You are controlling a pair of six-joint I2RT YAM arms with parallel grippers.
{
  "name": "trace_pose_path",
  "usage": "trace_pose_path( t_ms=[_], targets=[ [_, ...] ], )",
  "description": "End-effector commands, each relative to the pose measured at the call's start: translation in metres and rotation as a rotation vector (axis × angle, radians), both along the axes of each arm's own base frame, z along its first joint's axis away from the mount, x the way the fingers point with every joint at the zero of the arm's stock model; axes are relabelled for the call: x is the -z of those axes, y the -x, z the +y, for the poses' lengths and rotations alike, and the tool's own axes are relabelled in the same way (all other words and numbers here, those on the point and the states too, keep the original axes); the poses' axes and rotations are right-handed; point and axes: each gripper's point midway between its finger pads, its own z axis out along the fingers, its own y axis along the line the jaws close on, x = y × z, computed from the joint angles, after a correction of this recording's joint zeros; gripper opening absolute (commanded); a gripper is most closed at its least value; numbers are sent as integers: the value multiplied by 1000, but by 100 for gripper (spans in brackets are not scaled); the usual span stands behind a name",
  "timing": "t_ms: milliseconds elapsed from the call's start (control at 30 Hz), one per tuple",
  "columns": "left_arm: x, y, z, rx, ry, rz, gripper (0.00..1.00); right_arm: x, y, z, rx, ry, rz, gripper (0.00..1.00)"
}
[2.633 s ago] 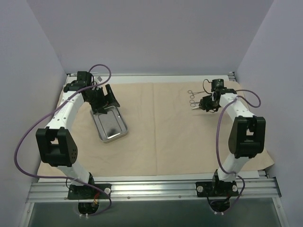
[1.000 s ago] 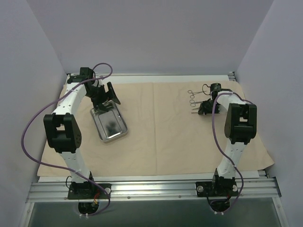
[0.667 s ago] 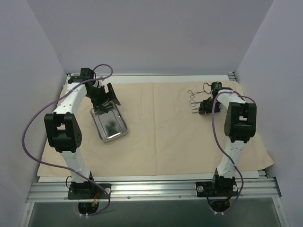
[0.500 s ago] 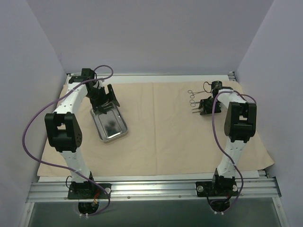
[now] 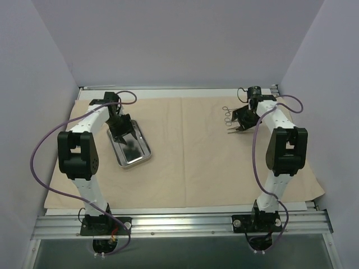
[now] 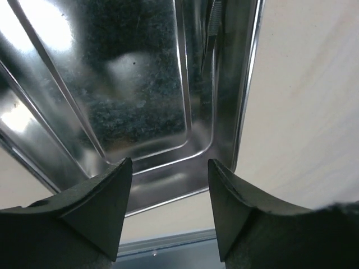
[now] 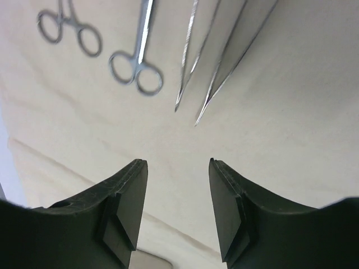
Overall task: Open and lay out the surgical kit
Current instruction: Place the medical item in the surgical kit, then pick up the medical item from the container.
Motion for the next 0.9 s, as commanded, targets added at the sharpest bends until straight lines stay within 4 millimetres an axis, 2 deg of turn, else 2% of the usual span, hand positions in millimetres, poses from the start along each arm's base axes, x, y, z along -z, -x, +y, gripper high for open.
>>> trace_pose_path(
  t_ms=[0,133,333,500,533,633,867],
  targets=[
    [5,-22,0,-29,-38,-108,63,-43,11,10,-164,107,-62,48],
    [17,-35,2,-56,-53,-145,62,-65,18,18,-251,130,-131,48],
    [26,-62,5,-105,-83,-209,60,-86,26,22,-312,144,-200,45],
    [38,-80,5,-111,-95,-231,59,-90,38,25,-344,135,-219,43],
    [46,-80,6,-113,-101,-214,58,-93,42,23,-345,138,-228,42],
    [52,-84,2,-111,-91,-209,52,-95,47,19,-339,136,-240,39],
    [49,-85,-7,-106,-101,-220,40,-90,51,20,-356,128,-230,38]
  ],
)
